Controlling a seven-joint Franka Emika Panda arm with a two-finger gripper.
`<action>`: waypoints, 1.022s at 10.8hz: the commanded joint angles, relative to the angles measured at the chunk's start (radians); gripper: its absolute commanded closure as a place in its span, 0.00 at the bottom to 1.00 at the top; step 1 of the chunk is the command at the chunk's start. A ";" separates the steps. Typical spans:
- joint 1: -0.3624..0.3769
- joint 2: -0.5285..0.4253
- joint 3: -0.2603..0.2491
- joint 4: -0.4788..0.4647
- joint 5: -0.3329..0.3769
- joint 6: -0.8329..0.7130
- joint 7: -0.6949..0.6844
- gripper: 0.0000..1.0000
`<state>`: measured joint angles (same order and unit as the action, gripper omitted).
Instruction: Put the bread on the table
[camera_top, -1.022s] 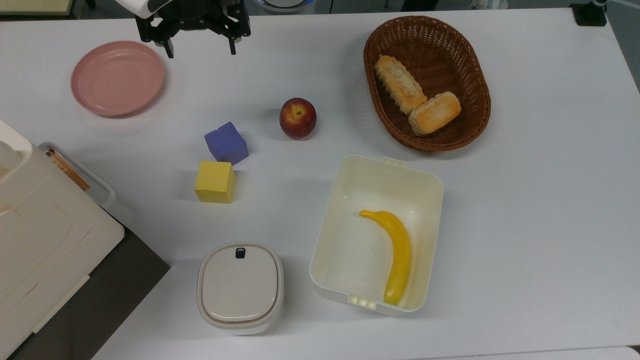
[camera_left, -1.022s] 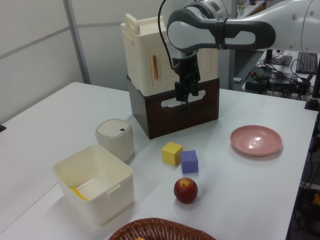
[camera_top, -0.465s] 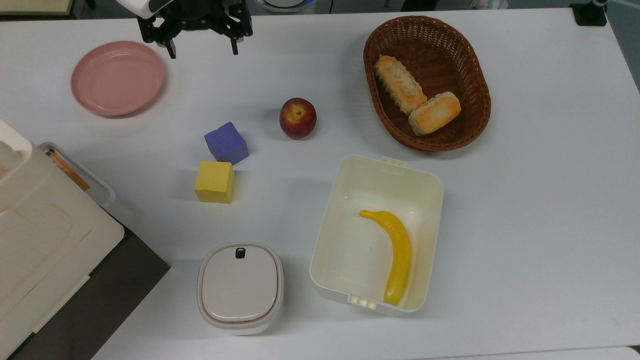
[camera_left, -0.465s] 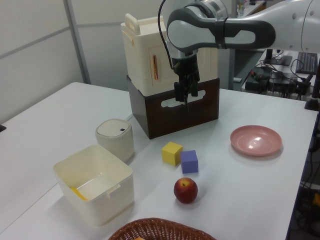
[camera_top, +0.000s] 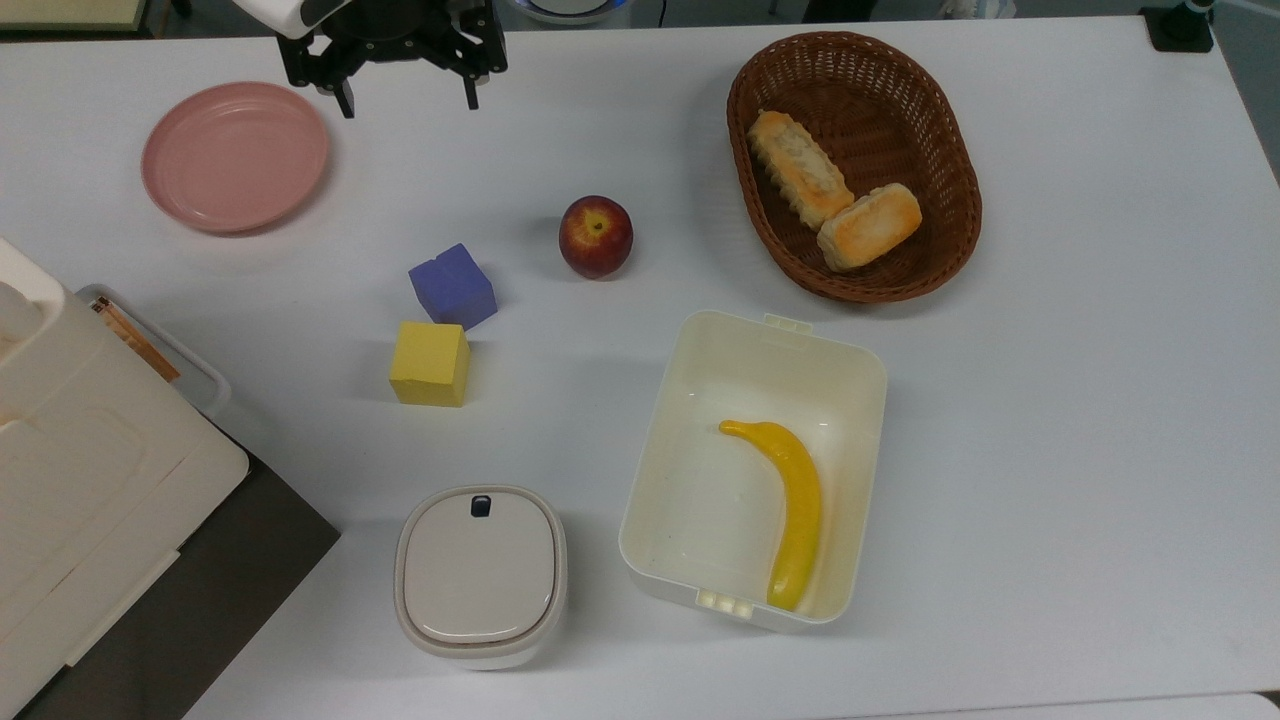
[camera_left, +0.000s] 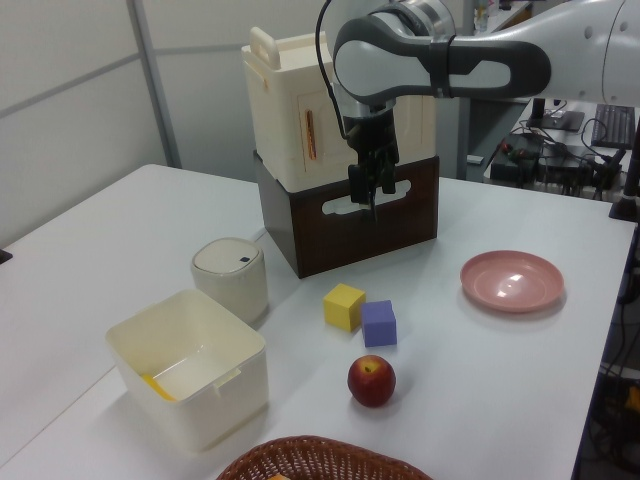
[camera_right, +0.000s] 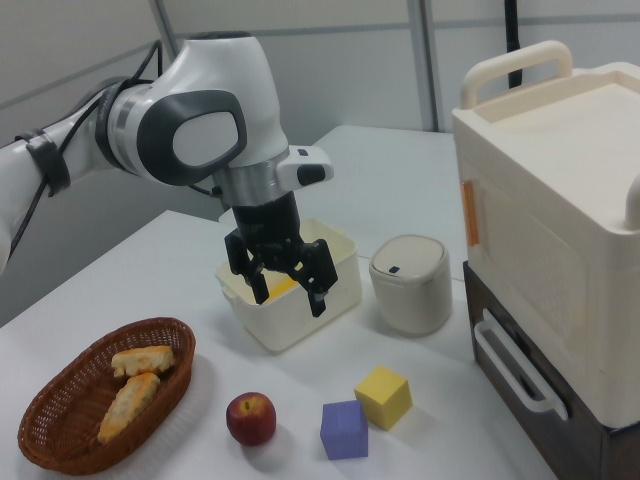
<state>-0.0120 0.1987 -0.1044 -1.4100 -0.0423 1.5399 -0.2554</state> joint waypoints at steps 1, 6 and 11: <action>0.014 -0.018 0.002 -0.029 0.019 -0.012 -0.024 0.00; 0.035 -0.013 0.006 -0.043 0.019 -0.066 -0.025 0.00; 0.171 0.001 0.008 -0.061 0.032 -0.072 0.132 0.00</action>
<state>0.0841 0.2107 -0.0924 -1.4421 -0.0241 1.4825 -0.2281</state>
